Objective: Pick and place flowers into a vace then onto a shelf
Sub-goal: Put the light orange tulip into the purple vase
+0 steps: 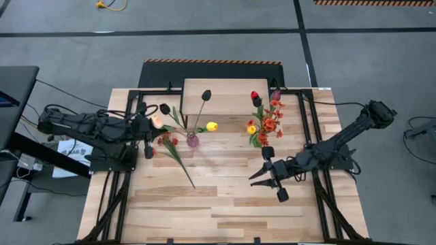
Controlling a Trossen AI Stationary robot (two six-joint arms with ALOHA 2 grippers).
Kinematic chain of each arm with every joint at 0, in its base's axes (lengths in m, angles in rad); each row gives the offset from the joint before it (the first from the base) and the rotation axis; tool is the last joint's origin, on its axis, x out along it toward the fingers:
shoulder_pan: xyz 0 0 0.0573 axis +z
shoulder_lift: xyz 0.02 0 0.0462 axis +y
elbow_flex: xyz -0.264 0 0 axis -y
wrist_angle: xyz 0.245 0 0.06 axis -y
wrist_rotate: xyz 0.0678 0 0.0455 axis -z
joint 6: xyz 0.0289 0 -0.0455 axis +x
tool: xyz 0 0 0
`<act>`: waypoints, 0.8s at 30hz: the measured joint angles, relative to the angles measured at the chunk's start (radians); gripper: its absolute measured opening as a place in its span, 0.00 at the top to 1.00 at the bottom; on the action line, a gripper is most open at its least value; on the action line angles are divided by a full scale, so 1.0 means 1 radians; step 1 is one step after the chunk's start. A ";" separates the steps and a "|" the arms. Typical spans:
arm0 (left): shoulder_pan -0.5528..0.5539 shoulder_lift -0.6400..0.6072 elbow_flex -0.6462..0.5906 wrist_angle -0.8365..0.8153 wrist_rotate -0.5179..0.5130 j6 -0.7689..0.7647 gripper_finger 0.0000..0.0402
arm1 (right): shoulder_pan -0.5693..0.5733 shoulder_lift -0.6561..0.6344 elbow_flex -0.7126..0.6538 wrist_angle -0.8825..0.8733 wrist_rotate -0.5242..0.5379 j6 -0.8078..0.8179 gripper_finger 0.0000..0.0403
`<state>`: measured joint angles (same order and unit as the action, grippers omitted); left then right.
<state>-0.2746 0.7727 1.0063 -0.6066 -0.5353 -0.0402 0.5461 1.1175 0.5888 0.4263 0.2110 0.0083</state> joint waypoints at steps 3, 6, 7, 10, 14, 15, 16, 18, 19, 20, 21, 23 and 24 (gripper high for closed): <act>0.004 0.000 0.000 -0.016 0.006 -0.004 1.00 | 0.001 0.000 0.000 0.002 0.000 0.000 0.81; 0.004 0.000 0.000 -0.011 0.004 -0.006 1.00 | 0.002 0.000 0.000 0.002 -0.001 0.000 0.81; 0.004 0.000 0.000 -0.008 0.004 -0.006 1.00 | 0.001 0.000 0.000 0.002 -0.001 -0.005 0.81; 0.004 0.000 0.000 -0.008 -0.001 -0.006 1.00 | 0.002 0.000 0.000 0.001 -0.001 -0.008 0.81; 0.004 0.000 0.000 -0.009 0.000 -0.007 1.00 | 0.003 0.000 0.000 0.001 -0.001 -0.004 0.81; 0.004 0.000 0.000 -0.009 0.000 -0.007 1.00 | 0.003 0.000 0.000 0.000 -0.001 0.004 0.81; 0.004 0.000 0.000 -0.009 0.002 -0.007 1.00 | 0.003 0.000 0.000 -0.003 -0.001 0.016 0.81; 0.004 0.000 0.000 -0.009 0.006 -0.006 1.00 | 0.003 0.000 0.000 -0.011 -0.001 0.021 0.81; 0.004 0.000 0.000 -0.009 0.006 -0.005 1.00 | 0.003 0.000 0.000 -0.013 -0.001 0.021 0.81; 0.004 -0.001 0.002 -0.014 0.006 -0.004 1.00 | 0.003 0.000 0.000 -0.014 -0.001 0.020 0.81; 0.004 0.000 0.009 -0.027 0.006 -0.004 1.00 | 0.003 0.000 0.000 -0.013 -0.001 0.020 0.81; 0.004 -0.001 0.027 -0.048 0.006 -0.001 1.00 | 0.003 0.000 0.000 -0.014 -0.001 0.020 0.81; 0.004 -0.001 0.036 -0.056 0.005 -0.001 1.00 | 0.003 0.000 0.000 -0.013 -0.001 0.020 0.81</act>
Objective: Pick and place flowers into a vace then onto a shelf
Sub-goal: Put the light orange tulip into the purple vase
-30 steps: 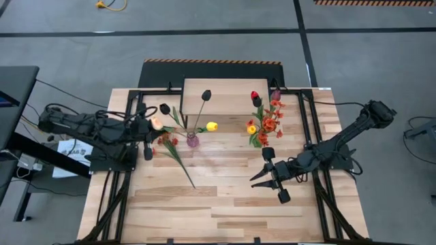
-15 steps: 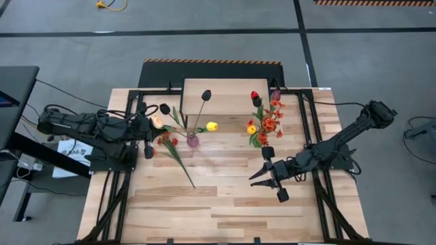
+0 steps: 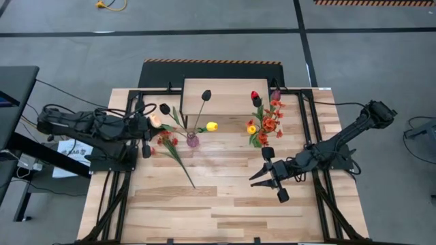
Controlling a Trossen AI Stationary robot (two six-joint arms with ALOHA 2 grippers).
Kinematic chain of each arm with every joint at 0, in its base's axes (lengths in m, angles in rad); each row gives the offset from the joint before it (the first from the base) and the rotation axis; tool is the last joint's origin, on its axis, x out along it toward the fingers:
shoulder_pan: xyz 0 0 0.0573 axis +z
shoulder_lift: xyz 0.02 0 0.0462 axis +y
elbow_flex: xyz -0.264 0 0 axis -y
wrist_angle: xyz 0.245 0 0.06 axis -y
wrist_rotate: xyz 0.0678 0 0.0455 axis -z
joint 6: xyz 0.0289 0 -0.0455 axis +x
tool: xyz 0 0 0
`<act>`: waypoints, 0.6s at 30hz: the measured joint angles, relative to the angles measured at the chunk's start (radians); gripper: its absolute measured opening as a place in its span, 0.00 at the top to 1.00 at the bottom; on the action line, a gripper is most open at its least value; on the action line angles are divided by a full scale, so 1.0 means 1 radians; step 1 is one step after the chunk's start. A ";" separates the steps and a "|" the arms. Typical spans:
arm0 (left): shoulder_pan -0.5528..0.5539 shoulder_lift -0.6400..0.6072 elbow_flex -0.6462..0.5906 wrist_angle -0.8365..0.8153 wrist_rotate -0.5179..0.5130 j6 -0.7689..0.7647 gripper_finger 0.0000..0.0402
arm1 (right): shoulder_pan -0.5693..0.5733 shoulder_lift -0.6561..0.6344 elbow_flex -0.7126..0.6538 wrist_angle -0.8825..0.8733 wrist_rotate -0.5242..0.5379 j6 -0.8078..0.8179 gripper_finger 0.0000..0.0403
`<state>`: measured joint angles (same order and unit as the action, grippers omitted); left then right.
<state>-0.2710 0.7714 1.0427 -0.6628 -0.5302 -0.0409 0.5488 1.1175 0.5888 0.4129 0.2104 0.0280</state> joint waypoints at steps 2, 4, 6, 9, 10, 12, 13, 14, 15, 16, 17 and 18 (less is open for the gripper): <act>0.000 0.000 0.011 -0.013 -0.008 0.002 1.00 | 0.000 0.000 0.000 0.000 0.000 -0.001 0.81; 0.000 0.001 0.020 -0.021 -0.019 0.003 1.00 | 0.000 0.000 0.000 0.000 0.000 -0.001 0.81; 0.000 0.000 0.023 -0.024 -0.028 0.003 1.00 | 0.000 0.000 0.000 0.000 0.000 -0.001 0.81; 0.000 0.001 0.023 -0.030 -0.033 0.003 1.00 | 0.000 0.000 0.000 0.000 0.000 -0.001 0.81; 0.000 0.002 0.023 -0.030 -0.033 0.003 1.00 | 0.000 0.000 0.000 0.000 0.000 -0.001 0.81; 0.003 0.009 0.023 -0.029 -0.035 0.009 1.00 | 0.000 0.000 0.000 0.000 0.000 -0.001 0.81; 0.009 0.013 0.023 -0.029 -0.038 0.013 1.00 | 0.000 0.000 0.000 0.000 0.000 -0.001 0.81; 0.015 0.017 0.023 -0.029 -0.042 0.014 1.00 | 0.000 0.000 0.000 0.000 0.000 -0.001 0.81; 0.022 0.019 0.023 -0.029 -0.041 0.014 1.00 | 0.000 0.000 0.000 0.000 0.000 -0.001 0.81; 0.029 0.021 0.023 -0.029 -0.042 0.014 1.00 | 0.000 0.000 0.000 0.000 0.000 -0.001 0.81; 0.036 0.025 0.023 -0.027 -0.043 0.014 1.00 | 0.000 0.000 0.000 0.000 0.000 -0.001 0.81; 0.042 0.026 0.023 -0.027 -0.043 0.015 1.00 | 0.000 0.000 0.000 0.000 0.000 -0.001 0.81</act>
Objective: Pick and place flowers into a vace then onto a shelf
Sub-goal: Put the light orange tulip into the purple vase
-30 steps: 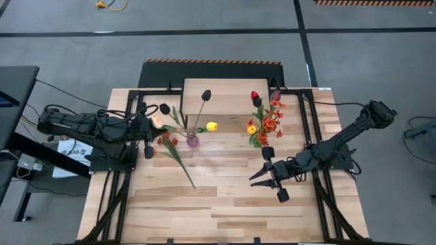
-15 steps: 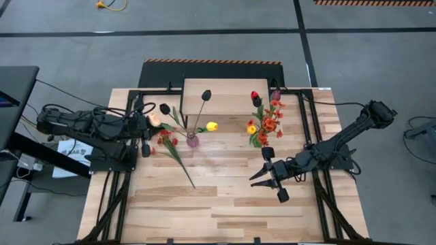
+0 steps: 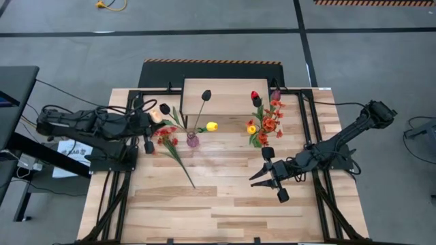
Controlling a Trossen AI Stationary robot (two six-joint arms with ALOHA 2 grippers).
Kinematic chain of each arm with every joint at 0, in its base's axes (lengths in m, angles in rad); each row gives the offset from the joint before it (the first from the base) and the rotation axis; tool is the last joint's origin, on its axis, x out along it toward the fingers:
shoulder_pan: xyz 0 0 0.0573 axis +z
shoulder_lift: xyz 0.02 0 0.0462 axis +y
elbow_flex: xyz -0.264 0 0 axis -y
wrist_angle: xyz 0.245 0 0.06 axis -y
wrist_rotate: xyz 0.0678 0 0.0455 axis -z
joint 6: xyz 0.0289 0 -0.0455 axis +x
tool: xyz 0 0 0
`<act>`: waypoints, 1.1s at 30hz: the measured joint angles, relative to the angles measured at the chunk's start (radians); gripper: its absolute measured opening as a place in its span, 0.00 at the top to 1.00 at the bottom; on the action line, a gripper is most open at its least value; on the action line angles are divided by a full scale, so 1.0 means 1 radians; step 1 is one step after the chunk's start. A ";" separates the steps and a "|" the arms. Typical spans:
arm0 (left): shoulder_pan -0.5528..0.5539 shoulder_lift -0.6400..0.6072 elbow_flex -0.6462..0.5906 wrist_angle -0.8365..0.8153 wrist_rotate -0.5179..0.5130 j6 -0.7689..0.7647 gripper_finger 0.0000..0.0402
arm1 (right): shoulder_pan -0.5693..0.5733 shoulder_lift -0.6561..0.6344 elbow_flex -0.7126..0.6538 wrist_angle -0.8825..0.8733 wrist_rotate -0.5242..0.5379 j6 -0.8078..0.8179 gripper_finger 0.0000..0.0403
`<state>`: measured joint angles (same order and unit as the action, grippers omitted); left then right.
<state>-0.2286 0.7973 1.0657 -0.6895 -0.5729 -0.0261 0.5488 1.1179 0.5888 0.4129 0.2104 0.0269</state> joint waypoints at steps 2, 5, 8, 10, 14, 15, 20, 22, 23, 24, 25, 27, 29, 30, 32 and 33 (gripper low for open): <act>0.014 0.003 0.000 -0.001 0.012 0.003 1.00 | 0.000 0.000 0.000 0.000 0.000 0.000 0.81; 0.032 0.006 0.000 0.000 0.018 0.003 1.00 | 0.000 0.000 0.000 0.000 0.000 0.000 0.81; 0.047 0.009 -0.004 -0.001 0.029 0.003 1.00 | 0.000 0.000 0.000 0.000 0.000 0.000 0.81; 0.057 0.009 -0.007 -0.001 0.050 0.002 1.00 | 0.000 0.000 0.000 0.000 0.000 0.000 0.81; 0.072 0.025 -0.010 -0.003 0.094 -0.016 1.00 | 0.000 0.000 0.000 0.000 0.000 0.000 0.81; 0.073 0.029 -0.010 -0.002 0.098 -0.018 1.00 | 0.000 0.000 0.000 0.000 0.000 0.000 0.81; 0.080 0.053 -0.010 0.006 0.096 -0.020 1.00 | 0.000 0.000 0.000 -0.001 0.000 0.000 0.81; 0.080 0.057 -0.010 0.009 0.094 -0.020 1.00 | 0.000 0.000 0.000 -0.001 0.000 0.002 0.81; 0.080 0.057 -0.010 0.007 0.096 -0.020 1.00 | 0.000 0.000 0.000 -0.001 0.000 0.005 0.81; 0.080 0.058 -0.010 0.008 0.097 -0.023 1.00 | 0.000 0.000 0.000 -0.001 0.000 0.008 0.81; 0.080 0.063 -0.010 0.011 0.096 -0.028 1.00 | 0.000 0.000 0.000 -0.001 0.000 0.008 0.81; 0.080 0.067 -0.010 0.010 0.097 -0.029 1.00 | 0.000 0.000 0.000 -0.001 0.000 0.008 0.81; 0.080 0.068 -0.010 0.010 0.098 -0.037 0.99 | 0.000 0.000 0.000 -0.001 0.000 0.008 0.81; 0.080 0.067 -0.010 0.011 0.102 -0.040 0.99 | 0.000 0.000 0.000 -0.001 0.000 0.008 0.81; 0.080 0.070 -0.010 0.009 0.116 -0.044 0.96 | 0.000 0.000 0.000 -0.001 0.000 0.010 0.81; 0.080 0.071 -0.010 0.007 0.122 -0.045 0.94 | 0.000 0.000 0.000 -0.001 0.000 0.010 0.81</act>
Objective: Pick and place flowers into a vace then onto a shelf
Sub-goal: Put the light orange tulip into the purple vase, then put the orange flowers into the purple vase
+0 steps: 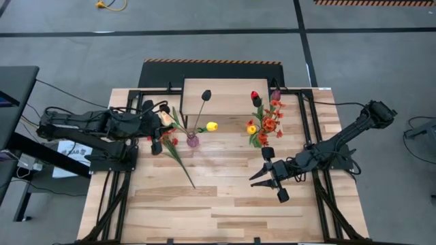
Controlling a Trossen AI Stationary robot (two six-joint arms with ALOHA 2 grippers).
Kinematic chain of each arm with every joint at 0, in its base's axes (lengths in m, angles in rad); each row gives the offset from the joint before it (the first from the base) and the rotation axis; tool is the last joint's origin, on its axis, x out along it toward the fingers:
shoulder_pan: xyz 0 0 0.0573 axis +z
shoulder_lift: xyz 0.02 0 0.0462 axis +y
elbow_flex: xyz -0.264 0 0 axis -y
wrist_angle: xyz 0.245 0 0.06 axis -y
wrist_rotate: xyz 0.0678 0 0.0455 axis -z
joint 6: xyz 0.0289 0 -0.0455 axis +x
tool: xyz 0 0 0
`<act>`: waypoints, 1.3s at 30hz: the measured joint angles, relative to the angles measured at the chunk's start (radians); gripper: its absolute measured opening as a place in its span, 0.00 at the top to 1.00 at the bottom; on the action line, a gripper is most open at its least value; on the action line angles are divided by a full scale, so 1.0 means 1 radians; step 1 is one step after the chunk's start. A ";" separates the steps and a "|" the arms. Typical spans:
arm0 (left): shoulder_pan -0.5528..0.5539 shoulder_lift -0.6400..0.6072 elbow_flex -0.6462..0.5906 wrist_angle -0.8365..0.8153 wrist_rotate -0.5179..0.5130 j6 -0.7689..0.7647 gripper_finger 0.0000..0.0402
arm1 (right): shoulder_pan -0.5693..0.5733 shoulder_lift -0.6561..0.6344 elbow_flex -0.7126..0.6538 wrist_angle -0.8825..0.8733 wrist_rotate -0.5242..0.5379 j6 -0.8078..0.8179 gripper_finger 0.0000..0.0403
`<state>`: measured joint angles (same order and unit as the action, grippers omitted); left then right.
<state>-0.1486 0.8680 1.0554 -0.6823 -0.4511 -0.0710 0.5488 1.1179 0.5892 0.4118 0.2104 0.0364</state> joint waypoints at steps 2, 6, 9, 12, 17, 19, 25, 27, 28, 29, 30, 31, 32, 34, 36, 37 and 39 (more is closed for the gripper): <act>0.000 0.002 0.000 0.001 0.004 -0.006 0.89 | 0.000 0.000 0.000 0.000 0.000 0.000 0.81; 0.000 0.003 0.000 -0.009 0.025 -0.022 0.80 | 0.000 0.000 0.000 0.000 0.000 0.000 0.81; 0.000 0.010 0.000 -0.009 0.027 -0.030 0.73 | 0.000 0.000 0.000 0.000 0.000 0.000 0.81; 0.000 0.015 0.000 -0.021 0.028 -0.038 0.68 | 0.000 0.000 0.000 0.000 0.000 0.000 0.81; 0.000 0.044 0.000 -0.028 0.028 -0.046 0.60 | 0.000 0.000 0.000 0.000 0.000 0.014 0.81; 0.000 0.052 0.000 -0.032 0.028 -0.047 0.57 | 0.000 0.000 0.000 0.000 0.000 0.016 0.81; 0.000 0.063 0.000 -0.040 0.024 -0.069 0.55 | 0.000 0.000 0.000 -0.003 0.000 0.016 0.81; 0.000 0.062 0.000 -0.040 0.024 -0.077 0.55 | 0.000 0.000 0.000 -0.009 0.000 0.017 0.81; 0.000 0.061 0.000 -0.040 0.024 -0.082 0.54 | 0.000 0.000 0.000 -0.011 0.000 0.017 0.81; 0.000 0.057 0.001 -0.043 0.025 -0.087 0.54 | 0.000 0.000 0.000 -0.011 0.000 0.017 0.81; 0.000 0.055 0.009 -0.053 0.027 -0.096 0.54 | 0.000 0.000 0.000 -0.011 0.000 0.017 0.81; 0.000 0.052 0.020 -0.062 0.027 -0.108 0.54 | 0.000 0.000 0.000 -0.012 0.000 0.017 0.81; 0.000 0.047 0.031 -0.077 0.027 -0.119 0.54 | 0.000 0.000 0.000 -0.012 0.000 0.017 0.81; -0.002 0.036 0.053 -0.105 0.043 -0.142 0.54 | 0.000 0.000 0.000 -0.012 0.000 0.017 0.81; -0.002 0.020 0.074 -0.116 0.083 -0.166 0.54 | 0.000 0.000 0.000 -0.014 0.000 0.017 0.81; -0.002 0.008 0.081 -0.118 0.110 -0.176 0.54 | 0.000 0.000 0.000 -0.015 0.000 0.017 0.81; -0.008 -0.018 0.095 -0.117 0.153 -0.187 0.54 | 0.000 0.004 0.000 -0.014 0.000 0.017 0.81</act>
<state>-0.1569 0.8498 1.1501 -0.7993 -0.2981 -0.2582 0.5489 1.1223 0.5896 0.3974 0.2104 0.0532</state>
